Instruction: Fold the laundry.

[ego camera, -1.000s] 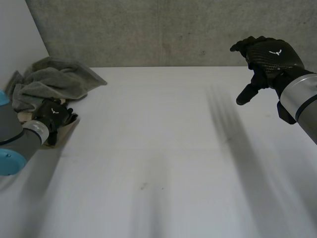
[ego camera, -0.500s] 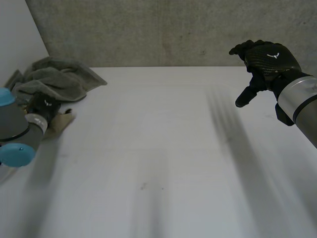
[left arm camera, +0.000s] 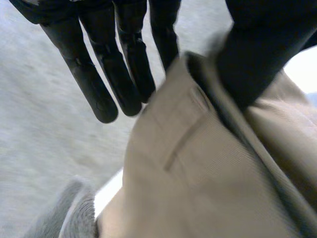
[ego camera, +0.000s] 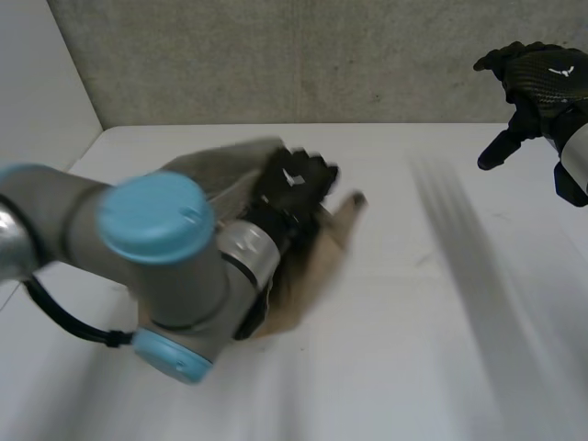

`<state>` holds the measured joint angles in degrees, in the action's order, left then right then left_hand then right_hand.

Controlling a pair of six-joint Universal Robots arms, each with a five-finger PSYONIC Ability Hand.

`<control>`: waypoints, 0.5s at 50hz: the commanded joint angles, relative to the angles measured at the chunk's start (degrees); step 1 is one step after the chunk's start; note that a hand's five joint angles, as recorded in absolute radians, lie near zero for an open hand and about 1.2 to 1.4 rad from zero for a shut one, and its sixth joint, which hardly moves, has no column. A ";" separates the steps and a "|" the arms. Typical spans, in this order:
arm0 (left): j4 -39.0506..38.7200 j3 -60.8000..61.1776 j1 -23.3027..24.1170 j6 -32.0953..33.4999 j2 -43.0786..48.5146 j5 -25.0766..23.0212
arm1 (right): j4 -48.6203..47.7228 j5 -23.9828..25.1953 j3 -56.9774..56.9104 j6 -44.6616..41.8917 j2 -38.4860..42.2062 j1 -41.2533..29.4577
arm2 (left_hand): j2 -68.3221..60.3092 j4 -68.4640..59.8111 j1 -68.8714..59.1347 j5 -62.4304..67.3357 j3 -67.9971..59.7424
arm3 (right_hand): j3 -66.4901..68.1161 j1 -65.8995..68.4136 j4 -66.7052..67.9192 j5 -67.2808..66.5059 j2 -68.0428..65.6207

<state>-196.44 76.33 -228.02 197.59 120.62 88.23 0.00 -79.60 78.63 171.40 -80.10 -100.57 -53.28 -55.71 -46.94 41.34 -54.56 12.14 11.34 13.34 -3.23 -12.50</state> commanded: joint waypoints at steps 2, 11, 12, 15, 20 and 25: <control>-0.17 -2.06 1.96 0.87 6.65 0.36 | 0.43 -0.12 -0.14 -0.19 0.20 -0.24 | 43.28 45.71 36.94 -41.34 44.56 | -2.14 -1.34 -3.34 3.23 2.50; -0.08 4.62 -5.77 -2.73 -11.36 1.33 | 3.51 0.41 -0.14 -6.34 3.63 -0.95 | 43.28 45.71 36.94 -41.34 44.56 | -2.14 -1.34 -3.34 3.23 2.50; 0.01 5.14 -6.47 -3.43 -12.59 1.24 | 4.38 0.24 0.21 -8.52 3.89 -1.38 | 43.28 45.71 36.94 -41.34 44.56 | -2.14 -1.34 -3.34 3.23 2.50; 0.45 6.64 -9.45 -6.15 -16.72 1.06 | 5.27 -0.12 0.74 -11.44 3.99 -3.31 | 43.28 45.71 36.94 -41.34 44.56 | -2.14 -1.34 -3.34 3.23 2.50; 0.97 10.06 -17.09 -7.22 -19.98 -0.08 | 6.32 -0.29 2.75 -13.64 4.07 -10.25 | 43.28 45.71 36.94 -41.34 44.56 | -2.14 -1.34 -3.34 3.23 2.50; 2.46 12.70 -24.56 -6.34 -19.63 -3.06 | 5.89 0.41 5.66 -13.38 4.07 -14.65 | 43.07 45.50 36.73 -41.13 44.35 | -2.14 -1.34 -3.34 3.23 2.50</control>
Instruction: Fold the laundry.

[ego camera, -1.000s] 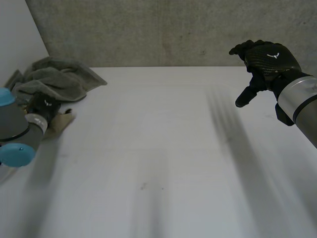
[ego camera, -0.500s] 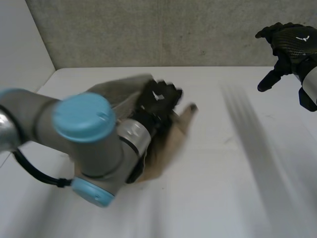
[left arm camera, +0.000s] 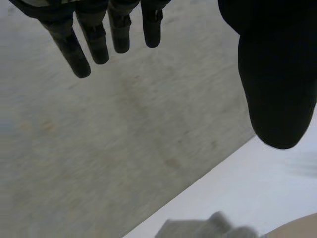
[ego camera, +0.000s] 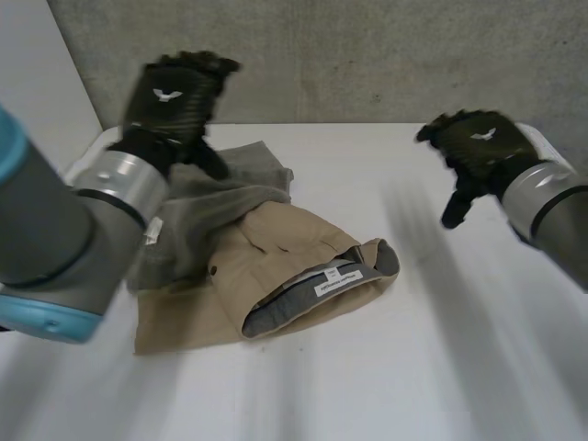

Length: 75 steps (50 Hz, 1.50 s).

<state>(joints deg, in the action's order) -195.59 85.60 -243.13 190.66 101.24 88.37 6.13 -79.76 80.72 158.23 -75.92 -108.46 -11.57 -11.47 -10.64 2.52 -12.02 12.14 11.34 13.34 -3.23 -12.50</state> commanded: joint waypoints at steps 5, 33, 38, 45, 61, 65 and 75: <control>4.42 3.78 -13.42 4.19 3.86 -5.14 | -3.22 1.36 5.94 -0.64 0.41 -13.08 | 0.52 0.42 -0.41 -1.47 0.96 | -2.14 -1.34 -3.34 3.23 2.50; 8.12 -10.10 -9.64 8.33 27.86 -7.51 | -22.39 0.05 7.26 -8.28 19.40 -21.00 | -4.18 -4.28 -5.11 3.23 -3.73 | 43.36 44.15 42.16 -42.27 -43.00; 7.42 -13.70 -9.47 13.06 32.26 -5.67 | -23.27 -0.92 7.61 -8.28 18.61 -20.39 | -25.80 -25.90 -26.73 24.85 -25.36 | 67.86 68.66 66.66 -66.77 -67.50; 2.60 -15.81 -9.55 19.13 33.32 0.57 | -22.56 -1.97 7.96 -8.55 16.15 -20.04 | -68.43 -68.53 -69.36 67.48 -67.98 | 67.86 68.66 66.66 -66.77 -67.50; -15.17 -21.27 -25.90 32.67 25.15 15.08 | -18.96 -1.71 8.58 -8.99 13.60 -17.31 | -68.43 -68.53 -69.36 67.48 -67.98 | 67.86 68.66 66.66 -66.77 -67.50; -16.31 -17.67 -25.64 33.11 24.71 14.38 | -18.78 -1.80 8.58 -8.90 13.60 -17.75 | -34.78 -34.88 -35.71 33.83 -34.34 | 67.86 68.66 66.66 -66.77 -67.50; -18.69 -10.63 -18.62 33.02 19.87 13.68 | -18.70 -1.98 8.67 -8.55 13.60 -17.84 | 1.57 1.47 0.64 -2.52 2.02 | 67.86 68.66 66.66 -66.77 -67.50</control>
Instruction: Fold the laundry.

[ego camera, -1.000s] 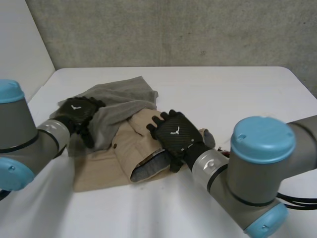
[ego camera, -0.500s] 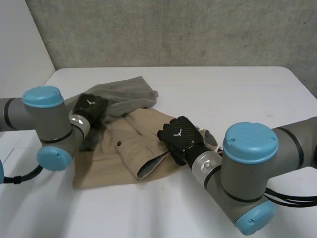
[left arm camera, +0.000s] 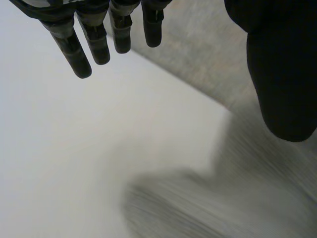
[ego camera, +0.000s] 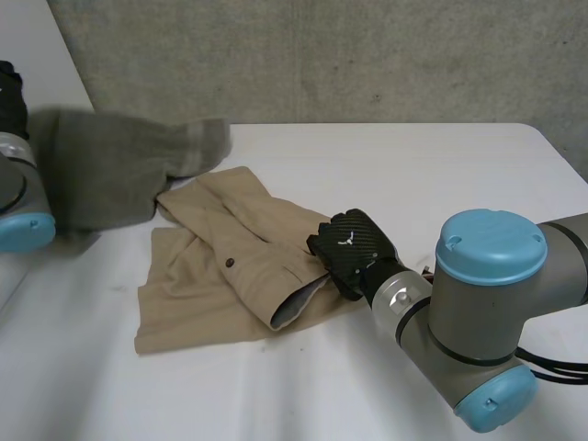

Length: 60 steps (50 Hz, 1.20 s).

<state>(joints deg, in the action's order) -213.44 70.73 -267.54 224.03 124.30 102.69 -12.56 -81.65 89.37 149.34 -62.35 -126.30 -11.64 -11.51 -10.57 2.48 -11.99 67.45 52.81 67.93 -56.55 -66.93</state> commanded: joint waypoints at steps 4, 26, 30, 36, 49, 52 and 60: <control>-0.31 5.29 9.49 -0.70 -3.19 -3.62 | 0.08 -0.18 0.28 0.60 -0.05 0.44 | 1.64 1.51 0.57 -2.48 1.99 | 12.55 27.19 12.07 -13.45 -13.07; 18.24 15.31 18.99 -20.83 -7.41 -14.36 | 9.29 0.79 -2.26 4.21 -7.34 22.05 | 1.64 1.51 0.57 -2.48 1.99 | 12.55 27.19 12.07 -13.45 -13.07; 17.72 13.65 18.47 -19.69 -6.53 -15.14 | 14.91 0.96 -4.03 2.97 -6.99 24.43 | 1.64 1.51 0.57 -2.48 1.99 | -13.04 1.60 -13.52 12.14 12.52; 17.53 8.91 15.05 -15.39 -0.92 -21.11 | 15.37 0.88 -0.95 5.68 -8.66 19.36 | 0.43 0.29 -0.64 -1.27 0.78 | -57.45 -42.81 -57.93 56.55 56.93; 17.89 7.40 9.85 -13.62 1.38 -24.82 | 13.61 1.05 -2.17 26.61 -8.76 1.60 | -0.09 -0.22 -1.15 -0.75 0.27 | -57.45 -42.81 -57.93 56.55 56.93; 18.15 8.02 9.85 -14.15 0.59 -24.82 | 13.26 0.88 -4.81 26.44 -3.84 -3.86 | -0.26 -0.39 -1.32 -0.58 0.10 | -57.45 -42.81 -57.93 56.55 56.93; 18.15 10.04 8.45 -16.17 -2.22 -24.82 | 10.46 -1.05 -9.03 27.32 5.83 -8.25 | -0.26 -0.39 -1.32 -0.58 0.10 | -57.45 -42.81 -57.93 56.55 56.93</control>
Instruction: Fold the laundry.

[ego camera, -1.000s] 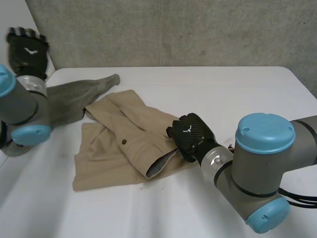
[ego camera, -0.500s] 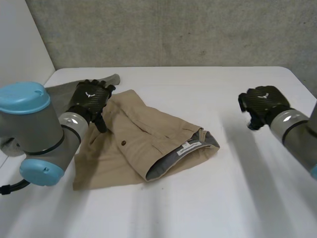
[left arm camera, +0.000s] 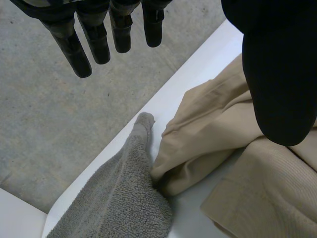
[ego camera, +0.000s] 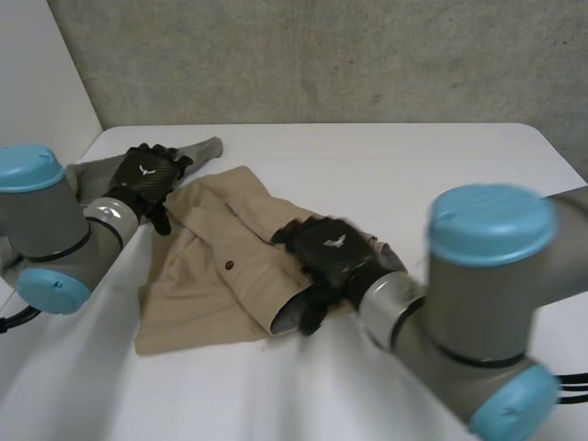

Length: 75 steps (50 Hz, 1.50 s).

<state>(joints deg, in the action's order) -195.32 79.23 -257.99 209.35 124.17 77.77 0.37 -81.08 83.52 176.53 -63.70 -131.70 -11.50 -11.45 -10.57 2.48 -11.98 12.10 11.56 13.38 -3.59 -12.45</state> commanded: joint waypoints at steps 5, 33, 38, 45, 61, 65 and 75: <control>0.12 2.07 -1.82 -1.66 -2.09 0.10 | -7.13 -8.98 -6.78 -0.30 10.69 -6.98 | -0.39 -0.45 -1.32 -0.58 0.08 | -2.10 -1.56 -3.38 3.59 2.45; -0.67 1.02 0.47 -1.31 -0.07 -0.87 | -0.82 -5.15 -9.07 -9.79 -4.49 1.09 | 1.50 1.45 0.57 -2.48 1.98 | 67.90 68.44 66.62 -66.41 -67.55; -1.11 -0.47 3.01 -1.40 1.51 -0.95 | 6.39 -1.81 -9.07 -10.76 -8.18 3.38 | 1.50 1.45 0.57 -2.48 1.98 | 67.90 68.44 66.62 -66.41 -67.55; -3.13 -1.09 6.97 -1.14 3.79 -0.95 | 9.03 -0.93 -7.05 -10.85 -13.81 4.52 | -0.04 -0.10 -0.97 -0.93 0.43 | 67.90 68.44 66.62 -66.41 -67.55; -6.47 -4.87 9.08 -1.49 5.91 2.12 | 9.21 -0.13 -4.06 -11.29 -15.57 10.85 | -68.50 -68.55 -69.43 67.52 -68.02 | 67.90 68.44 66.62 -66.41 -67.55; -7.09 -3.29 9.78 -1.93 -0.49 4.23 | 8.77 -0.13 -5.11 -11.38 -15.40 13.13 | -68.50 -68.55 -69.43 67.52 -68.02 | 67.90 68.44 66.62 -66.41 -67.55; -6.30 2.51 11.37 -3.25 -22.03 5.37 | 8.86 0.22 -13.46 -10.85 -15.40 17.09 | -68.50 -68.55 -69.43 67.52 -68.02 | 67.90 68.44 66.62 -66.41 -67.55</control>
<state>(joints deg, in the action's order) -202.39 79.32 -247.31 206.82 114.41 82.39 8.92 -81.02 75.86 165.28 -79.02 -117.00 -68.42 -68.55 -65.73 55.78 -67.88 67.58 55.60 67.99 -56.85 -66.22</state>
